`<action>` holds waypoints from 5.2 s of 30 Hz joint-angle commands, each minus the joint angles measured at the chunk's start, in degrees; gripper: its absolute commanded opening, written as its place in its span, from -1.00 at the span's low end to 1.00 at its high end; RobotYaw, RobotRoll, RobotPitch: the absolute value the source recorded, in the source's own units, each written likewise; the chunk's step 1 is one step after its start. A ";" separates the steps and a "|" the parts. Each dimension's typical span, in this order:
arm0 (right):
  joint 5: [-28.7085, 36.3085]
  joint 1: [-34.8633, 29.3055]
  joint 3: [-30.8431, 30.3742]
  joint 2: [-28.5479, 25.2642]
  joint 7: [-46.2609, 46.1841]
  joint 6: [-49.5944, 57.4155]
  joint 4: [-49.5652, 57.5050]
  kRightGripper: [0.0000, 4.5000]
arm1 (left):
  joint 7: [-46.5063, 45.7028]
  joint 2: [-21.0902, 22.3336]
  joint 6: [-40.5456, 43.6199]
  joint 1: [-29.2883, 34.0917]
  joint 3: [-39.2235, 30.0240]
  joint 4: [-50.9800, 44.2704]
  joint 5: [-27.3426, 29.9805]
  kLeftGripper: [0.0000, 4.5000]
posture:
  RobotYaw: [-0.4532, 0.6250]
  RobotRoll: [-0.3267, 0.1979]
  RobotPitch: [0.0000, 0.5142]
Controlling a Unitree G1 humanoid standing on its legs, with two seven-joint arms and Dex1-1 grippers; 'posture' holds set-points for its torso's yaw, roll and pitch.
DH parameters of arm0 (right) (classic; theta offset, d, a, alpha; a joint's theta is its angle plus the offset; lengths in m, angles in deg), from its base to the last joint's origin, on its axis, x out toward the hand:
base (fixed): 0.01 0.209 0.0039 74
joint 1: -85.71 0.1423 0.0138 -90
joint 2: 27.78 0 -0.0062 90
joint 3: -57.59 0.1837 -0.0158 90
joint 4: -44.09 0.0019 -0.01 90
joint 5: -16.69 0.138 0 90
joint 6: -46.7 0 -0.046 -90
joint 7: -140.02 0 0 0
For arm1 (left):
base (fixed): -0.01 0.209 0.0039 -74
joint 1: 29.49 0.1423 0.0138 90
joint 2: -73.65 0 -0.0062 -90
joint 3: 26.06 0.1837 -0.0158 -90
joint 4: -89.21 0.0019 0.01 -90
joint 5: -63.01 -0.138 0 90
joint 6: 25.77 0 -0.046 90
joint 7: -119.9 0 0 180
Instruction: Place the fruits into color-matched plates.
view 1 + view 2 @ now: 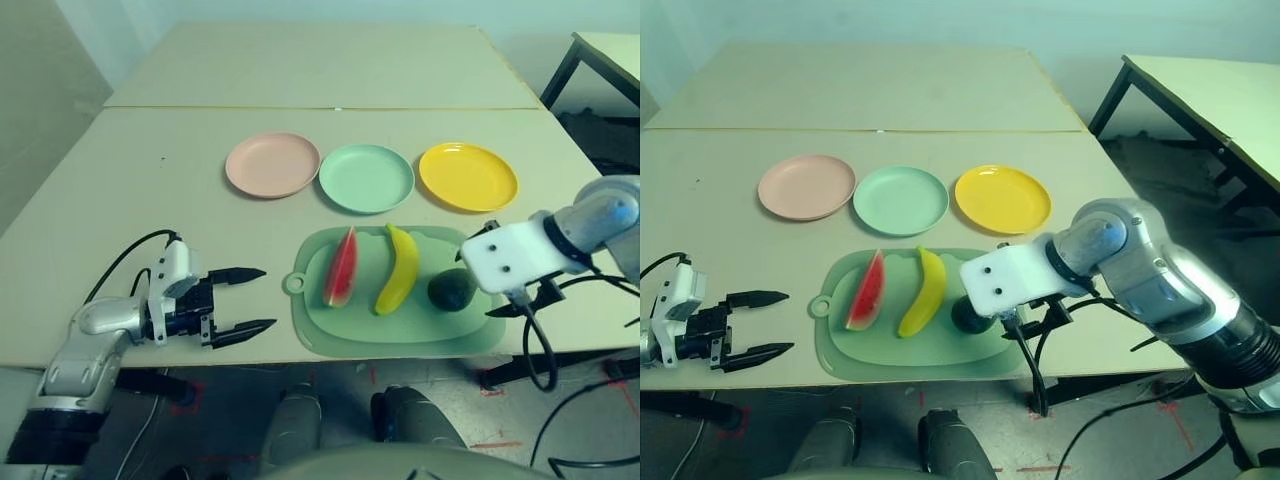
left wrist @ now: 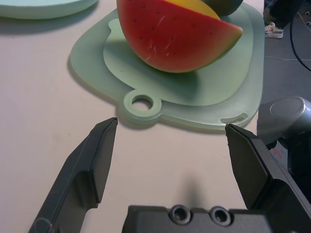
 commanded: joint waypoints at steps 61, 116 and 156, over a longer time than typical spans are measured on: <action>-14.38 13.53 -2.83 14.53 -3.44 -12.41 -29.32 0.29 | -7.02 -0.91 6.67 -4.71 1.36 -2.66 -0.54 1.00 | 0.01 0.25 -0.73; -25.19 44.19 -2.48 31.70 -22.15 -49.04 -83.84 0.99 | -15.91 -4.66 10.10 -8.78 1.58 -4.32 -1.81 1.00 | -0.02 0.25 -0.75; -20.19 16.18 -10.21 28.01 -6.10 -51.29 -39.89 0.99 | -4.21 1.68 12.85 -6.23 -1.81 -7.05 3.30 1.00 | 0.07 0.25 -0.67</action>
